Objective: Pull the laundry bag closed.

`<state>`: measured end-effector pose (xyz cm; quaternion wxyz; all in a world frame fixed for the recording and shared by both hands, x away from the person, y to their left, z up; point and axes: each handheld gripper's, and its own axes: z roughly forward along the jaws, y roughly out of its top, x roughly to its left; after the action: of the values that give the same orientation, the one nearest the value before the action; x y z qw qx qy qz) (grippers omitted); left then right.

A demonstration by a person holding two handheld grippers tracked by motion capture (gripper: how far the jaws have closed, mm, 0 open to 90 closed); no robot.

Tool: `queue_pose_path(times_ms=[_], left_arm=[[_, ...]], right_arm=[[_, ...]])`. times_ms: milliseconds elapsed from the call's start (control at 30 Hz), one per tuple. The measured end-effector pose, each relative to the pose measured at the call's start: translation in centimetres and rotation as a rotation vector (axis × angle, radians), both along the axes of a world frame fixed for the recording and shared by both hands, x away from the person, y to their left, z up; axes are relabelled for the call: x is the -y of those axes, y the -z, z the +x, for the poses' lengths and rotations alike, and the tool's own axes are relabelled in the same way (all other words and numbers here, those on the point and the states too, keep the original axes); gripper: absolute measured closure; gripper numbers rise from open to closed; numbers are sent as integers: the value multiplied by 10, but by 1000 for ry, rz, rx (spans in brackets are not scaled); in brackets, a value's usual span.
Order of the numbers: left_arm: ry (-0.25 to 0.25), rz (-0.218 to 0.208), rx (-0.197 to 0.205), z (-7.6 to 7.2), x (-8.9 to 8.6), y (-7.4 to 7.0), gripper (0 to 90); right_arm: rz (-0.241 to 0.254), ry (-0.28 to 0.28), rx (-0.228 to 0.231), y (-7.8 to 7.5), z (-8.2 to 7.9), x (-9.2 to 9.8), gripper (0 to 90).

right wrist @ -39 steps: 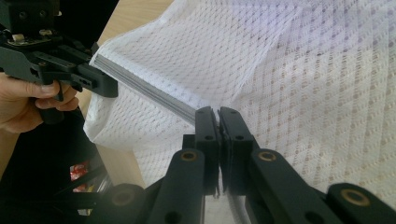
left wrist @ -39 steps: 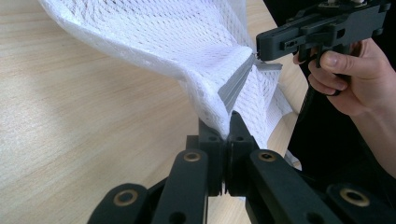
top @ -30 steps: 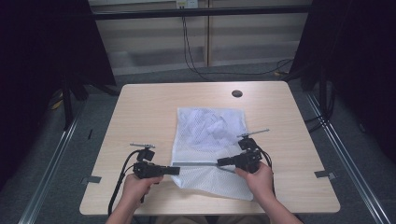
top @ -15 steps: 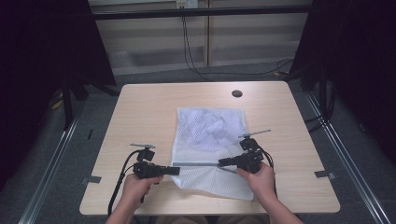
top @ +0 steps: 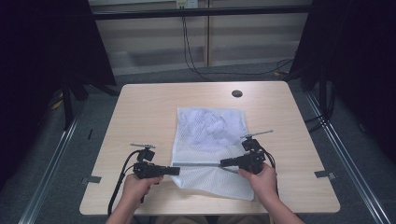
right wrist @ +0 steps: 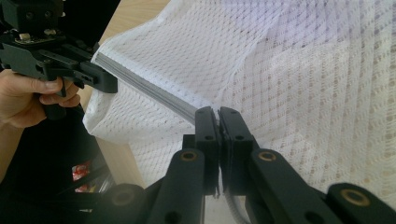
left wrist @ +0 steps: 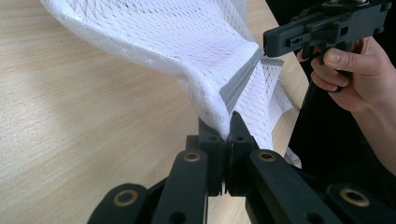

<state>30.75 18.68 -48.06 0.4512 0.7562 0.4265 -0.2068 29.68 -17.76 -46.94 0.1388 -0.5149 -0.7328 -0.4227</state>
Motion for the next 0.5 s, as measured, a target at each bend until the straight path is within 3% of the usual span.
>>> queue_pose_path(times_ms=[500], left_arm=[[2,1,5,1,-2,0,883]], right_arm=[[-6,5,6,-2,0,6,869]])
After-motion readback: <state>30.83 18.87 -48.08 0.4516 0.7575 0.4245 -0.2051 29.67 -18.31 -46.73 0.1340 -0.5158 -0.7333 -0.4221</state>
